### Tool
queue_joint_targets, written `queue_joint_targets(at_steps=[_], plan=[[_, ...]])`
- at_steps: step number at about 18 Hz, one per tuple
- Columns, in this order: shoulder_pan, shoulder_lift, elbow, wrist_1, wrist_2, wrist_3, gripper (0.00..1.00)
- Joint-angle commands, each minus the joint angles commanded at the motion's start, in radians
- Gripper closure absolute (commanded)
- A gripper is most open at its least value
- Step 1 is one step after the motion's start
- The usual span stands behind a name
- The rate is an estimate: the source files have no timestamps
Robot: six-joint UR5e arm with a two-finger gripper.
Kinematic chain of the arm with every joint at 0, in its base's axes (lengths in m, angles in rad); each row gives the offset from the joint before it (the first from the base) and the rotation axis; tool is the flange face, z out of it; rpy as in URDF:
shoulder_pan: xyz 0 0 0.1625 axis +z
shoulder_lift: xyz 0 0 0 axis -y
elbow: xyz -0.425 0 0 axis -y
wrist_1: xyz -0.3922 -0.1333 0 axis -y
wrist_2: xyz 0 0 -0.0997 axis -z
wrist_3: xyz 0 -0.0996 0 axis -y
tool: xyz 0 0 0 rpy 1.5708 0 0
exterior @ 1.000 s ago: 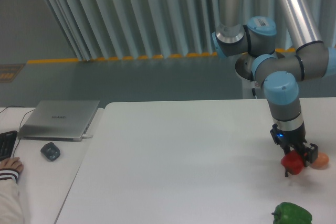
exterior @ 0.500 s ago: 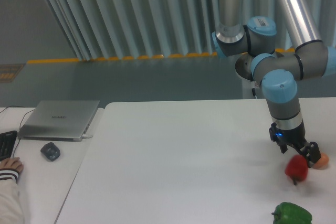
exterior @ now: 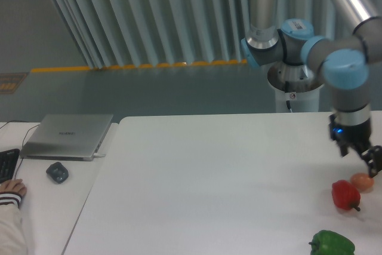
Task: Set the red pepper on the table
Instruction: 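Lift the open gripper up away from the red pepper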
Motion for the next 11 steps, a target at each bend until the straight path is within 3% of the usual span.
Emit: queue_joint_targets(at_steps=[2,11], plan=[[0.025,0.000,-0.002,-0.006,-0.023,0.085,0.00],[0.003,-0.005,-0.012,-0.011,-0.022,0.104,0.00]])
